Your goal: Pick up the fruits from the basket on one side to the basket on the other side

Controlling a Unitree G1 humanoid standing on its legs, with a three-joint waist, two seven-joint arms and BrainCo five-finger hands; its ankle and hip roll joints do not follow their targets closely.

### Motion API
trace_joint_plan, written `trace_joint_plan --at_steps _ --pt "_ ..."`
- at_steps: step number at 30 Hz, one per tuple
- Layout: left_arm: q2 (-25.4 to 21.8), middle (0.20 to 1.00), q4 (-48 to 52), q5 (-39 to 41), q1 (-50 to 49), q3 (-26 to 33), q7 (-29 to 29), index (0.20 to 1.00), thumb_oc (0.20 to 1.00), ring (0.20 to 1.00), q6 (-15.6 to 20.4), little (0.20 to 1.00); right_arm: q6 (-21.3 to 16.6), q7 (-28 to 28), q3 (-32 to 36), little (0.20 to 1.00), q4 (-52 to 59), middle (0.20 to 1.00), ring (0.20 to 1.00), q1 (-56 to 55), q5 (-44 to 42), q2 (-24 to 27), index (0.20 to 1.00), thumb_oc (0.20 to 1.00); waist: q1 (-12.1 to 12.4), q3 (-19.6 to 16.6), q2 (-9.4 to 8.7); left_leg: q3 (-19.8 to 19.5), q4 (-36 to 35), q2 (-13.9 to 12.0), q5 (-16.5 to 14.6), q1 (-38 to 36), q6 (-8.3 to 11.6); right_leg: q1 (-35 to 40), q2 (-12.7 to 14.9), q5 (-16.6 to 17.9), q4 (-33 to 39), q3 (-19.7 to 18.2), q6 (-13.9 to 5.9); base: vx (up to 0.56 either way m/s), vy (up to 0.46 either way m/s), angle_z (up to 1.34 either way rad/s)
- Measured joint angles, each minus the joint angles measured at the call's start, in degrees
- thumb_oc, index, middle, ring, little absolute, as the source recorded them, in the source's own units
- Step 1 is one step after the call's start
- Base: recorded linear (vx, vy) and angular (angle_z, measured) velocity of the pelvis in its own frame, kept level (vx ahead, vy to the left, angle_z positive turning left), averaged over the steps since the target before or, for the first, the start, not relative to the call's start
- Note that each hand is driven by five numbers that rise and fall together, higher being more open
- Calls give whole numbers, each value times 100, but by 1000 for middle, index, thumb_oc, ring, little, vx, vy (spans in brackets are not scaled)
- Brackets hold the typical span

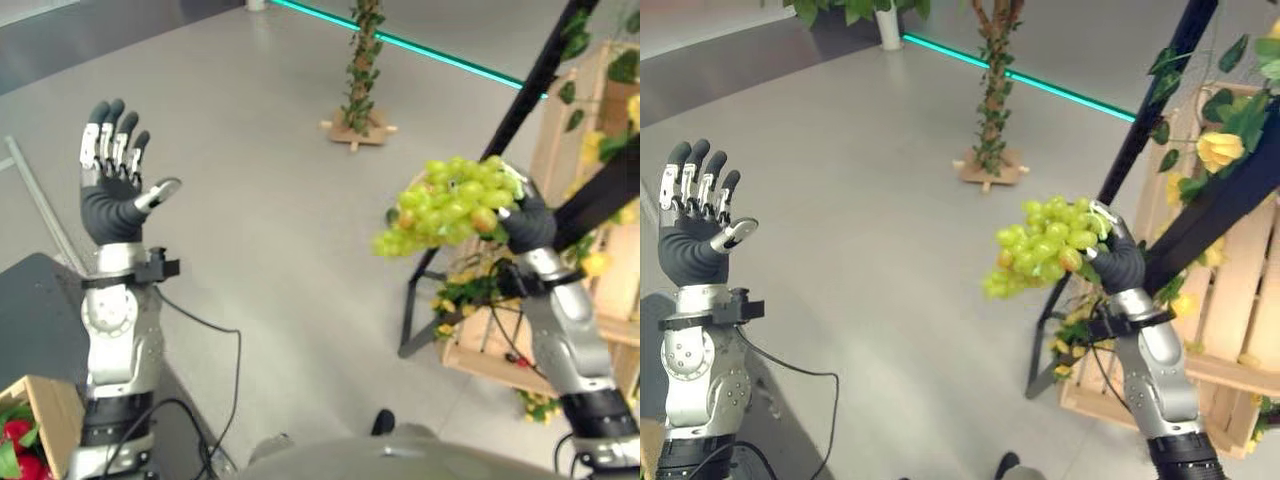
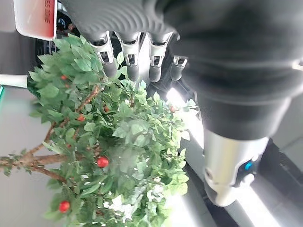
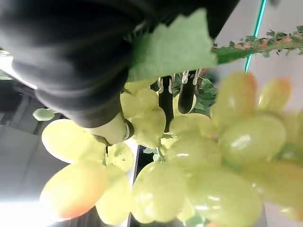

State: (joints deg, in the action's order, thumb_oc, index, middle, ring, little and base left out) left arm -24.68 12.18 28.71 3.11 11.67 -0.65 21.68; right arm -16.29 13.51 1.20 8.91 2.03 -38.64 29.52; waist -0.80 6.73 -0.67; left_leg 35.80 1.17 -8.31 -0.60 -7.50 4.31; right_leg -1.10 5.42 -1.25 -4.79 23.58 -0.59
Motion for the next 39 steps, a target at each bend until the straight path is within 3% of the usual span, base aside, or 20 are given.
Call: trace_joint_plan --at_steps 5,7,8,10,11,13,14,15,17,23,28,39 --pt "-13 1000 -44 -47 -17 -92 -97 1000 1000 1000 0 1000 -6 82 -50 200 33 200 200 17 -2 -5 200 200 38 -53 -163 -12 824 -341 -333 58 122 -117 -26 -307 -482 -313 104 1 -192 -19" --pt "-48 1000 -61 -51 0 -141 -113 1000 1000 1000 0 1000 -52 102 -151 200 71 200 200 6 -10 -20 200 200 106 -81 -353 -525 1550 -448 -313 357 115 -188 -79 -368 -538 -672 215 -105 -15 -38" --pt "-21 1000 -63 -90 -14 -160 -147 1000 1000 1000 0 1000 -84 99 -164 200 156 200 200 18 -17 2 200 200 177 -87 -410 -1191 2025 -416 -345 702 95 -203 -109 -247 -492 -874 309 19 53 -39" --pt "-14 1000 -64 -100 -85 -161 -178 1000 1000 1000 0 1000 -119 97 -164 200 189 200 200 15 -31 -2 200 200 187 -86 -420 -1990 1866 -97 -537 908 260 -247 -118 -165 -434 -1065 326 41 72 -16" --pt "8 1000 -66 -103 -115 -161 -198 1000 1000 1000 0 1000 -132 79 -116 200 187 200 200 -2 -39 32 200 200 138 -87 -431 -2669 1283 402 -513 1021 185 -393 -67 -86 -382 -1239 267 40 100 -28" --pt "9 1000 -70 -102 -169 -115 -229 1000 1000 1000 10 1000 -131 35 -35 200 123 200 200 35 -44 70 200 200 218 -106 -247 -2859 637 590 -455 988 13 -575 -156 -22 -390 -1280 212 33 88 -63" --pt "-1 1000 -104 -102 -195 -94 -237 1000 1000 1000 5 1000 -122 -36 6 200 90 200 200 -34 -100 33 200 200 319 -104 -233 -2878 524 643 -249 975 -289 -648 -144 10 -419 -1267 160 34 64 -68" --pt "-4 1000 -117 -100 -232 -84 -251 1000 1000 1000 4 1000 -112 -39 73 200 74 200 200 -130 -113 16 200 200 333 -88 -212 -2764 476 617 -214 1030 -340 -638 -89 -15 -536 -1152 39 49 86 -50" --pt "-23 1000 -109 -101 -276 -92 -261 1000 1000 1000 -4 1000 -112 -35 147 200 80 200 200 -200 -136 -28 200 200 241 -166 -330 -2631 375 683 -164 943 -370 -587 85 -303 -856 -1045 -92 68 139 -12" --pt "-6 1000 -105 -104 -320 -70 -272 1000 1000 1000 -8 1000 -126 93 152 200 375 200 200 -331 -143 -320 200 200 111 -226 -246 -2463 -98 754 59 584 -419 -253 49 -86 -292 -1065 -139 39 121 -14" --pt "6 1000 -99 -113 -357 131 -283 1000 1000 1000 -7 1000 -104 112 212 200 447 200 200 -603 -135 -405 200 200 -2 -238 -206 -2432 -286 768 57 372 -418 -28 2 0 13 -1069 -185 6 83 -1" --pt "243 1000 -56 -322 -878 581 -354 1000 1000 1000 -7 1000 88 200 732 200 439 200 200 -1419 97 -677 200 200 1 -312 -68 -2264 -482 747 52 183 -403 139 -98 98 301 -1165 -201 20 30 -7"
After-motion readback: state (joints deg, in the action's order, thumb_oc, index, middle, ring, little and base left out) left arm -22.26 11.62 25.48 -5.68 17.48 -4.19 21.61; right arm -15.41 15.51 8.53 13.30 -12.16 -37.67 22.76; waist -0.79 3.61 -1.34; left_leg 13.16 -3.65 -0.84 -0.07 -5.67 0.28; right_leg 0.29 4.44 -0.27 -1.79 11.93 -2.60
